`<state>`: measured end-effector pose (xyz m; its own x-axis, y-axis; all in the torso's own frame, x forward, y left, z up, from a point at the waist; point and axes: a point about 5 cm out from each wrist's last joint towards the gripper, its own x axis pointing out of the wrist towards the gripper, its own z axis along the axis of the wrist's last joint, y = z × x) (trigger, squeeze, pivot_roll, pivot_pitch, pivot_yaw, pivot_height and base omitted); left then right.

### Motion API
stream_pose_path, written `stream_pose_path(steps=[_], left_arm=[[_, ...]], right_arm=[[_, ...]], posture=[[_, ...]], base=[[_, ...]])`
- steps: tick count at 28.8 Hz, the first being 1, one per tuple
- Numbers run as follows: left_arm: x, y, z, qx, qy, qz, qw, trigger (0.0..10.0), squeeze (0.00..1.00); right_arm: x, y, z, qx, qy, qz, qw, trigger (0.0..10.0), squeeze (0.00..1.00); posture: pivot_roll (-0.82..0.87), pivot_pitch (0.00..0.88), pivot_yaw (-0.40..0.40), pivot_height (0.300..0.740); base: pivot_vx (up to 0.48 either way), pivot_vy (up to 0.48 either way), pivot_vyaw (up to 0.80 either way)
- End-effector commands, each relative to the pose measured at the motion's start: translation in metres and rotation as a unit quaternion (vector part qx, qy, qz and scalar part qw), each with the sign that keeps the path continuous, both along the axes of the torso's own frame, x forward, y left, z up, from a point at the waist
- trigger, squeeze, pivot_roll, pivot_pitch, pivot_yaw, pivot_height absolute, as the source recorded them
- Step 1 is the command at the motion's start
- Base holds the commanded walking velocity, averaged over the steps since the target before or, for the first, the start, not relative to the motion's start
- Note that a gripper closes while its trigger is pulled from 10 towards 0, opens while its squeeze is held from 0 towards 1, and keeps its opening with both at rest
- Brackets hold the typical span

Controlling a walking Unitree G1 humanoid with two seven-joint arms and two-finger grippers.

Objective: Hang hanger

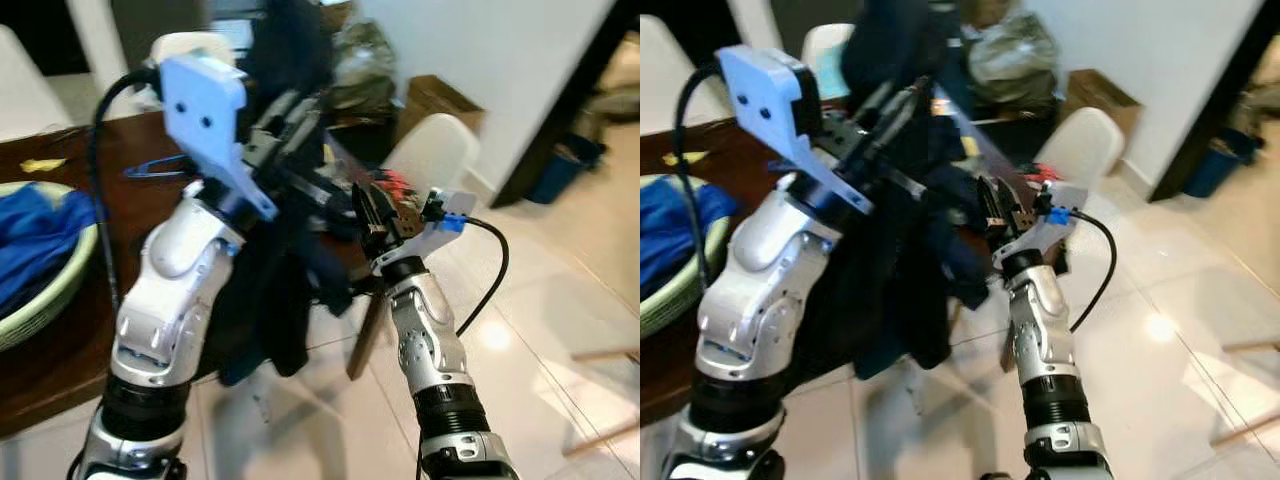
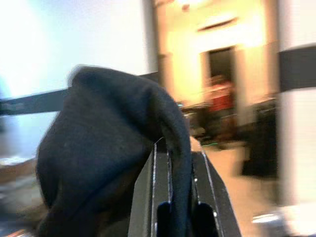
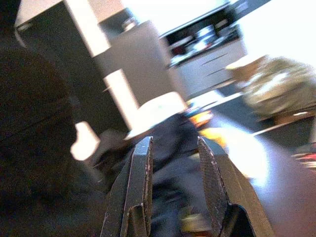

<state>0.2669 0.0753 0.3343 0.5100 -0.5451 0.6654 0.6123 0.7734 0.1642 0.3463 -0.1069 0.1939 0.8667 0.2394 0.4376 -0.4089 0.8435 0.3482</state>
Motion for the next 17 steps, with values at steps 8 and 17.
stream_pose_path(steps=[8,17], left_arm=[[-0.026,-0.011,0.026,-0.017,-0.032,-0.097,0.995,10.0,0.00],[-0.015,0.005,0.014,0.001,-0.011,-0.059,0.998,10.0,0.00]], right_arm=[[0.002,-0.003,0.009,0.024,-0.017,-0.013,1.000,10.0,0.00],[0.002,-0.004,0.006,0.023,-0.014,-0.013,1.000,10.0,0.00]], posture=[[0.04,0.089,-0.028,0.740],[0.04,0.088,-0.031,0.740]], base=[[0.000,0.000,-0.80],[0.000,0.000,-0.80]])
